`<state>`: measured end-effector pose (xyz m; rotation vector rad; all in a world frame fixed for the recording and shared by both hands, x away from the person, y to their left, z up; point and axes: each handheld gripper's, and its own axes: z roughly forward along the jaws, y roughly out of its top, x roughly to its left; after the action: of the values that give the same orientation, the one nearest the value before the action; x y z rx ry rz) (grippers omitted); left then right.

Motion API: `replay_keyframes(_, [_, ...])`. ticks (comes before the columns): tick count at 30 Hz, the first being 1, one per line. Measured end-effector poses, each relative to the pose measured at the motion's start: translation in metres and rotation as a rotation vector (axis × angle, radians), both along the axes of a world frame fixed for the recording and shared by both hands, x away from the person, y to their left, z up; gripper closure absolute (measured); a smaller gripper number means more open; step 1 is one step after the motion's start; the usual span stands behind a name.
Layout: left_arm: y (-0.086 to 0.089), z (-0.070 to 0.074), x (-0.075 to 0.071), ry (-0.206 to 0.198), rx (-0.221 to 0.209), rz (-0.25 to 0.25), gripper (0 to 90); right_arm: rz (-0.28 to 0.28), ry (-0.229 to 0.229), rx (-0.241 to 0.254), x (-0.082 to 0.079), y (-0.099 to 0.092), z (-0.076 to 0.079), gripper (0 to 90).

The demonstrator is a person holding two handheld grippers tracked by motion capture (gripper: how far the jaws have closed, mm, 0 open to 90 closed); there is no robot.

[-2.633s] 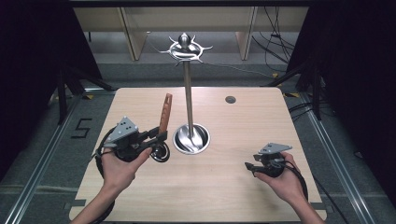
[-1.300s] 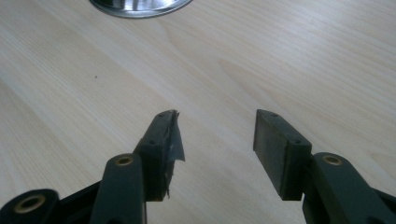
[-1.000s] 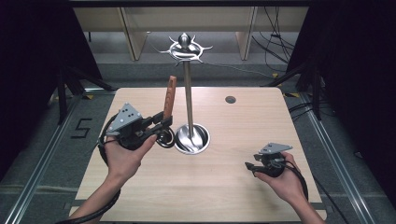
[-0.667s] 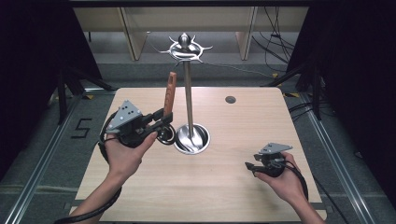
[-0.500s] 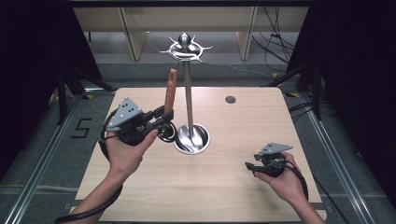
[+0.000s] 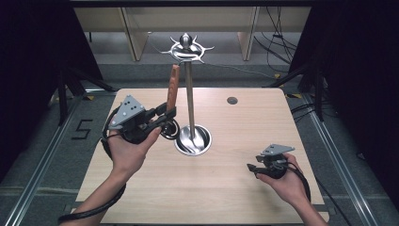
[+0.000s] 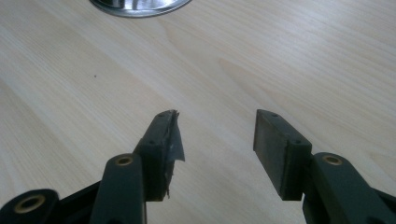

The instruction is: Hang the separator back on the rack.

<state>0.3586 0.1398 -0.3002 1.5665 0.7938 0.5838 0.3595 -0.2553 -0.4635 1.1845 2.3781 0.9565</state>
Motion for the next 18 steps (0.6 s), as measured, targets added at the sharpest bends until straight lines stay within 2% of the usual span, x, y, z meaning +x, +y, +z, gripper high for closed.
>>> replay_keyframes(8, [-0.0013, 0.0029, 0.0023, -0.011, 0.008, 0.025, 69.3, -0.007, 0.021, 0.004, -0.0009, 0.0008, 0.0011, 50.2])
replay_keyframes(9, [-0.0020, 0.0030, 0.0026, -0.013, 0.013, 0.029, 69.3, -0.007, 0.021, 0.004, -0.0009, 0.0008, 0.0011, 50.2])
replay_keyframes(10, [-0.0018, 0.0037, 0.0052, -0.043, 0.033, 0.023, 69.3, -0.006, 0.019, 0.004, -0.0008, 0.0006, 0.0013, 50.2])
replay_keyframes(11, [-0.0029, 0.0039, 0.0060, -0.043, 0.033, 0.028, 69.3, -0.007, 0.020, 0.005, -0.0008, 0.0006, 0.0013, 50.2])
replay_keyframes(12, [-0.0032, 0.0039, 0.0068, -0.046, 0.033, 0.028, 69.3, 0.003, -0.002, -0.001, 0.0002, -0.0002, -0.0001, 50.2])
replay_keyframes(18, [-0.0052, 0.0033, 0.0097, -0.049, 0.044, 0.042, 69.3, 0.003, 0.005, -0.004, -0.0001, -0.0004, 0.0007, 50.2])
